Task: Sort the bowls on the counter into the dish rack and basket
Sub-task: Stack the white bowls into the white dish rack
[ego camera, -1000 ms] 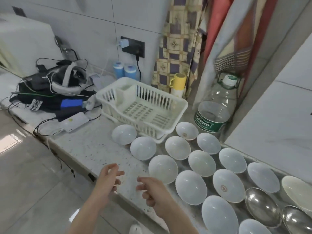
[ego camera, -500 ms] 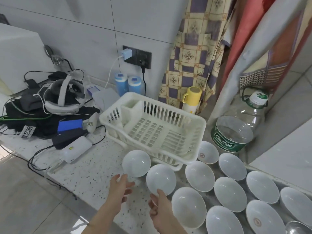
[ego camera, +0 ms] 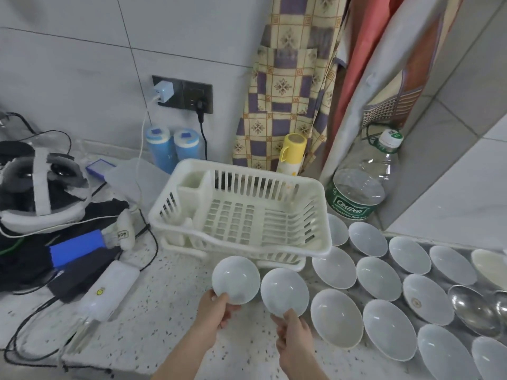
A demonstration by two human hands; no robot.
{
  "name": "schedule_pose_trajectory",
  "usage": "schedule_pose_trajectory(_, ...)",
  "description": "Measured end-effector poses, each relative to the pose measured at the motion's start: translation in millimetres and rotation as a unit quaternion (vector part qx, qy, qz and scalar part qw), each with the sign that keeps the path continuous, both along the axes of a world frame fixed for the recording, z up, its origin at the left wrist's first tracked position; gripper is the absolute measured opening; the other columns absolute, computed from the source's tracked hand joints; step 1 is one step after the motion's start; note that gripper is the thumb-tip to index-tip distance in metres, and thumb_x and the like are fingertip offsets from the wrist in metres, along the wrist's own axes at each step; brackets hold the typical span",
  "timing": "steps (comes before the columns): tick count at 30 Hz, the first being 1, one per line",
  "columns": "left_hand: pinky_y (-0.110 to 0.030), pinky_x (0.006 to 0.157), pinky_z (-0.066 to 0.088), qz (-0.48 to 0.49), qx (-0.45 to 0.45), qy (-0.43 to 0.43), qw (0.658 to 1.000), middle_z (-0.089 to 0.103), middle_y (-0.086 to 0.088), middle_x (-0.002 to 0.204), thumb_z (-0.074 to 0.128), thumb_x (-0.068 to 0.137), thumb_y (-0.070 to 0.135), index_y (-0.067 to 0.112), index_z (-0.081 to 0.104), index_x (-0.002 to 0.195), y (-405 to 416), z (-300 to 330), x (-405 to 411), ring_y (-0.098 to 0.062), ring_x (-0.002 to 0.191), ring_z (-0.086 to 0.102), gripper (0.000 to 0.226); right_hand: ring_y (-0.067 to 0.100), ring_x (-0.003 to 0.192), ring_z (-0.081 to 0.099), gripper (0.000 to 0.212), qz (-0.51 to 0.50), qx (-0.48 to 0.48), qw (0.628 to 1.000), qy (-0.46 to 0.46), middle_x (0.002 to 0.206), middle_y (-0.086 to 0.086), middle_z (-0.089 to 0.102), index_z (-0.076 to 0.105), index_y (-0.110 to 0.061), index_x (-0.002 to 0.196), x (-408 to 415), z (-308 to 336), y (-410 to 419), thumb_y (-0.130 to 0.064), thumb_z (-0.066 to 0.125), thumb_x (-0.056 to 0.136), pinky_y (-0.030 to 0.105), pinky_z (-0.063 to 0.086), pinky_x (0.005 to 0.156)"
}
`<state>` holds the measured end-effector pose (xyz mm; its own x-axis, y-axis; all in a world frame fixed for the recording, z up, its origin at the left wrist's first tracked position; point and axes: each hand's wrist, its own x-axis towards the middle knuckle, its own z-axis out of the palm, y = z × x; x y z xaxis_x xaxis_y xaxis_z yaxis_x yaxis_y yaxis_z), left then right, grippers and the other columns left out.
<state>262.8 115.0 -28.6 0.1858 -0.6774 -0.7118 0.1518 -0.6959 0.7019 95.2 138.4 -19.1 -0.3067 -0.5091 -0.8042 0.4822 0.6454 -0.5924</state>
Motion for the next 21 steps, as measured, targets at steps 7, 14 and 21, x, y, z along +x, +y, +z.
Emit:
schedule_pose_trajectory(7,-0.019,0.038,0.023,-0.132,0.012,-0.050,0.990,0.077,-0.014,0.073,0.048,0.092,0.011,0.014,0.055,0.109,-3.8,27.6,60.4,-0.009,0.034,0.042,0.018,0.009,0.030,0.023,0.006,-0.071,-0.024,0.997,0.001,0.085,0.026,0.073,0.052,-0.007,0.084,18.9,25.0,20.0,-0.006,0.048,0.090,0.014,0.019,0.030)
schedule_pose_trajectory(14,-0.021,0.041,0.021,-0.239,-0.020,-0.018,0.971,0.076,-0.020,0.077,0.050,0.085,0.009,0.014,0.059,0.109,-13.8,74.3,104.2,-0.012,0.039,0.032,0.026,0.010,0.027,0.018,0.011,-0.090,-0.121,0.988,0.025,0.078,0.028,0.072,0.043,-0.006,0.072,37.0,67.1,11.6,-0.006,0.046,0.082,0.014,0.016,0.029)
schedule_pose_trajectory(21,-0.021,0.041,0.024,-0.229,-0.087,0.005,0.970,0.075,-0.023,0.078,0.051,0.088,0.009,0.016,0.060,0.112,-38.2,107.0,120.2,-0.012,0.041,0.031,0.027,0.011,0.034,0.020,0.018,-0.038,-0.236,0.966,0.094,0.072,0.027,0.072,0.045,-0.009,0.064,36.9,113.5,-48.0,-0.007,0.050,0.081,0.018,0.018,0.032)
